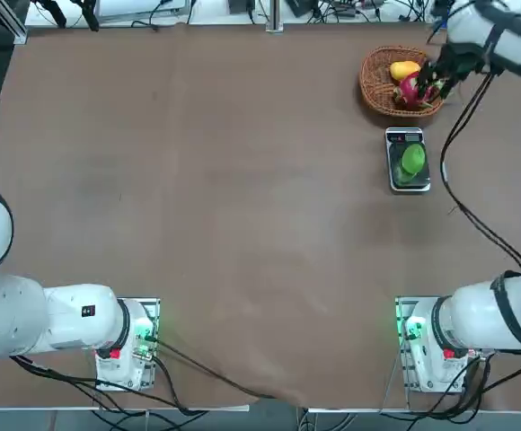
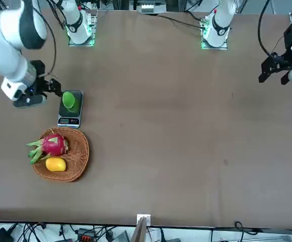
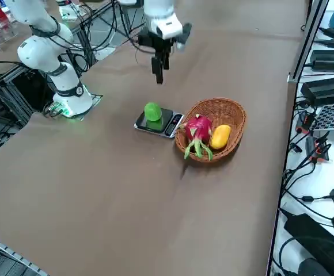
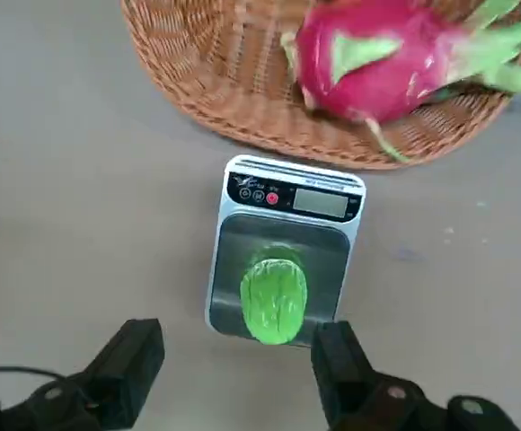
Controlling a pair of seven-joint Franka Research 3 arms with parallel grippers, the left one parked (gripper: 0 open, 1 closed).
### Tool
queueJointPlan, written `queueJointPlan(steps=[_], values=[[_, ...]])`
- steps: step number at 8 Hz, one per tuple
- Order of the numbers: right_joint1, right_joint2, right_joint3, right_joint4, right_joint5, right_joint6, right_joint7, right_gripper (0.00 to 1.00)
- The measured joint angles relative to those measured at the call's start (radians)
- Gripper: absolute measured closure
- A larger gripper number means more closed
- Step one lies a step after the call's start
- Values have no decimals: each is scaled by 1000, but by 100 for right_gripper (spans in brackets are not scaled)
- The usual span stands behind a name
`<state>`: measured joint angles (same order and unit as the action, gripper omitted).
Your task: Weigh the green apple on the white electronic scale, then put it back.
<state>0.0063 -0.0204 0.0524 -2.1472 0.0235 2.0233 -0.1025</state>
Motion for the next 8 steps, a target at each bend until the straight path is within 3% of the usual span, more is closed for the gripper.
queueJointPlan(steps=[4,8], values=[[-2,36,0,-159,0,163,-58,0],[-2,92,-1,-185,-8,226,-98,0]])
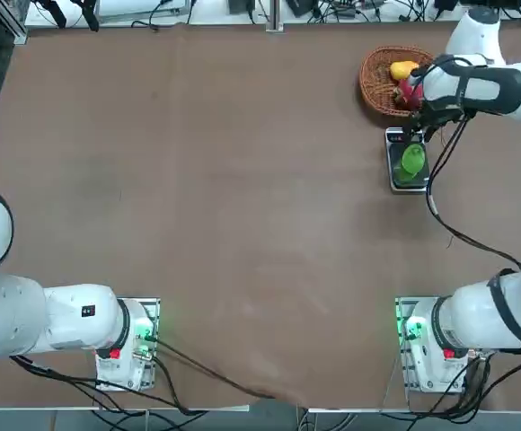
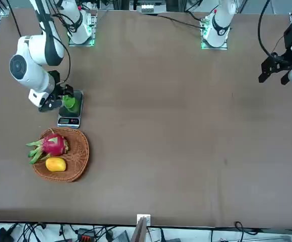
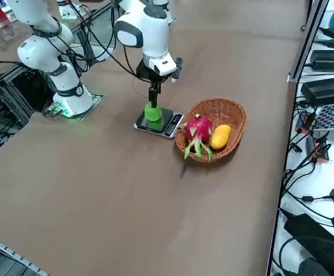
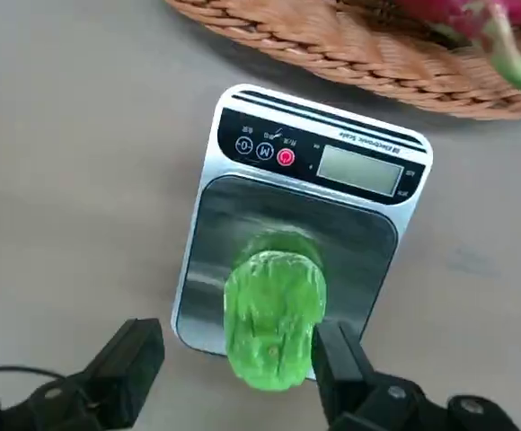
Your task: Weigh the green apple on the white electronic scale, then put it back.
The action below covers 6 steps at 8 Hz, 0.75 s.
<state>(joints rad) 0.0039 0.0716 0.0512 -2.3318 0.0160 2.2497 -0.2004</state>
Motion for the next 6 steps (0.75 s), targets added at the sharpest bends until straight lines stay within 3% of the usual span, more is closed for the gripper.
queueJointPlan(steps=[6], values=[[0,19,0,-50,-56,54,-8,0]])
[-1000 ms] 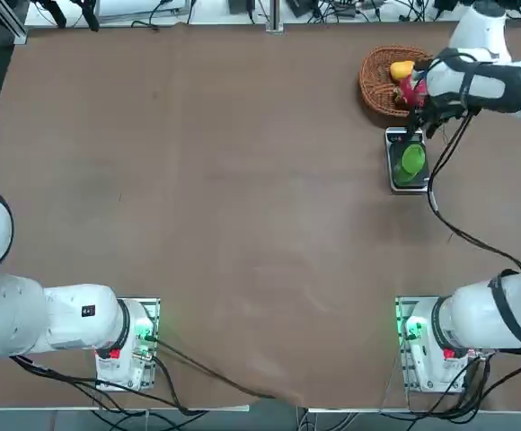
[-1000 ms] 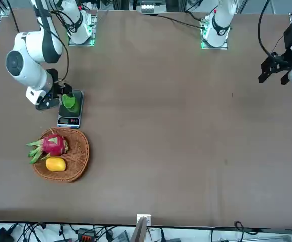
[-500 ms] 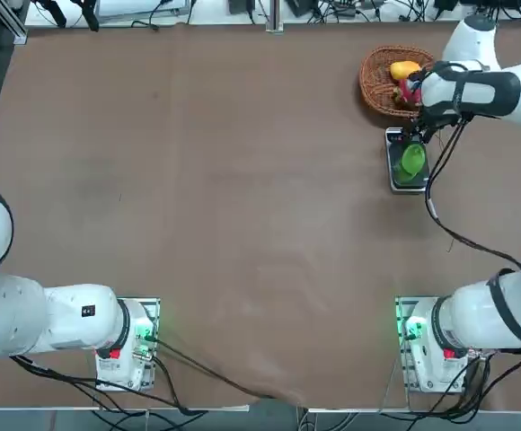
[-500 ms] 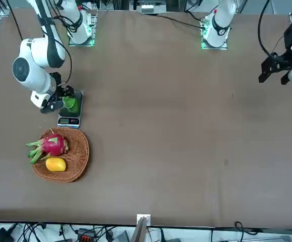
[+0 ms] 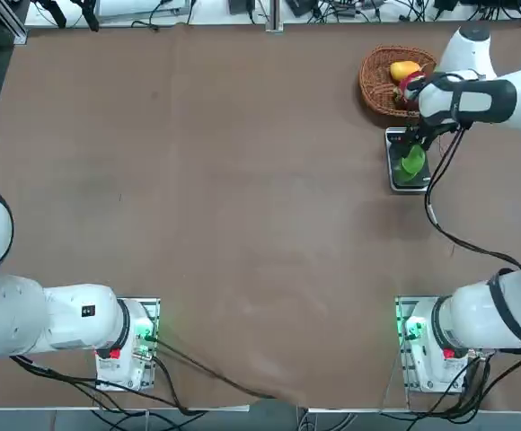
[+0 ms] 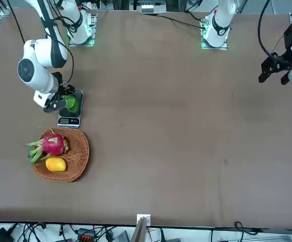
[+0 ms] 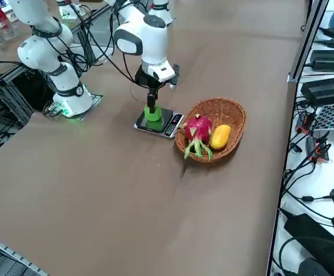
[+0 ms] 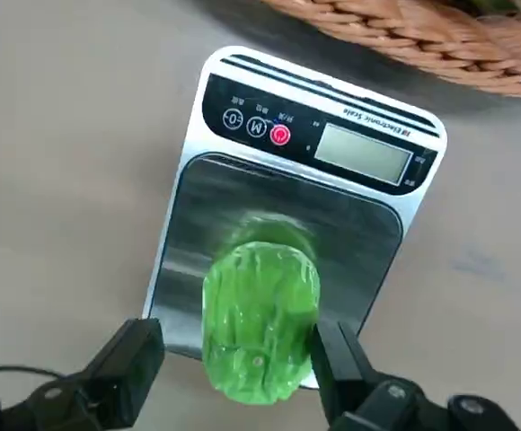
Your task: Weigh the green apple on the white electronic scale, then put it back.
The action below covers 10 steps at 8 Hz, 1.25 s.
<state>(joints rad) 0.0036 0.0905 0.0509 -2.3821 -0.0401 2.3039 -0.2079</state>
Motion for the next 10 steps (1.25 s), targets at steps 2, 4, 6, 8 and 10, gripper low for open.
queueJointPlan(steps=[2,4,6,8,10], values=[[-3,6,-1,-6,-3,4,0,0],[-11,17,-3,-25,-14,42,-1,0],[-18,41,-4,-29,-17,69,-1,0],[-24,54,-4,-29,-17,80,-1,4],[-24,58,-4,-29,-17,82,-1,18]])
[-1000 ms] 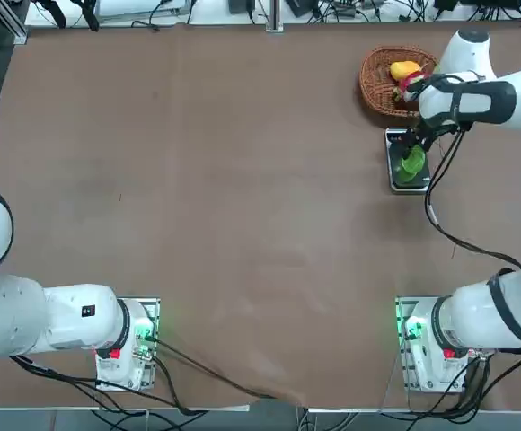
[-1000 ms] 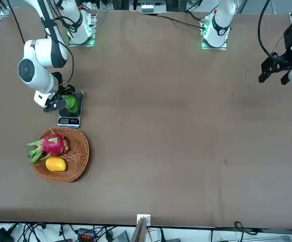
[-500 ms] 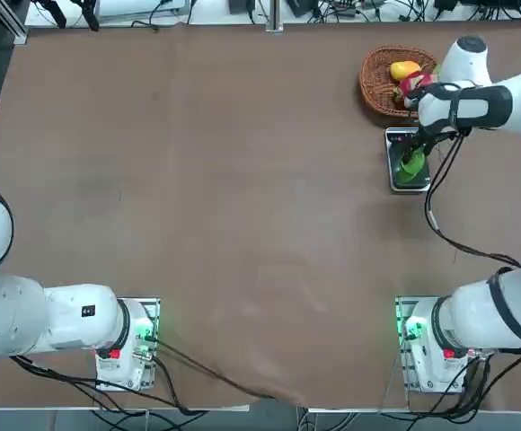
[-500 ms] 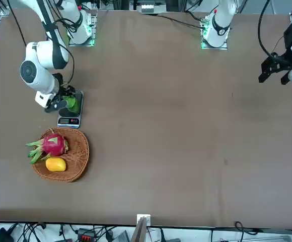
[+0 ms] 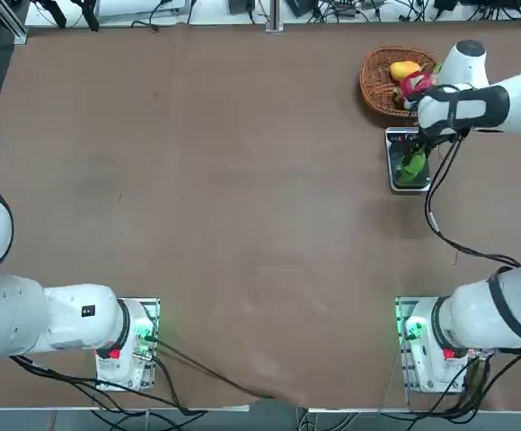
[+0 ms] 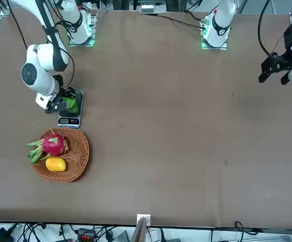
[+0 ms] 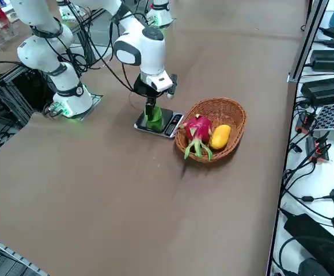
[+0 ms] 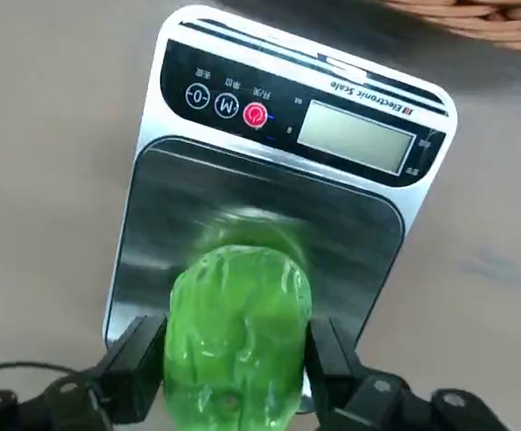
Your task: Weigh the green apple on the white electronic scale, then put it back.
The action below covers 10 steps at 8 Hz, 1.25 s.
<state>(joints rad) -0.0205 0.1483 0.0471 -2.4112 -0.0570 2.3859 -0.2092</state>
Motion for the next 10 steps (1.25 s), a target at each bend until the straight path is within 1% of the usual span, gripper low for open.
queueJointPlan(steps=[1,2,3,5,6,8,9,10], values=[[0,-6,0,1,0,-1,0,27],[0,-6,1,2,0,0,0,28],[0,-6,1,6,0,3,0,30],[0,-9,2,54,0,-6,0,32],[0,-12,3,101,0,-41,0,32],[1,-5,6,255,0,-171,0,32],[2,14,9,342,0,-215,0,32],[7,53,11,426,1,-231,0,32]])
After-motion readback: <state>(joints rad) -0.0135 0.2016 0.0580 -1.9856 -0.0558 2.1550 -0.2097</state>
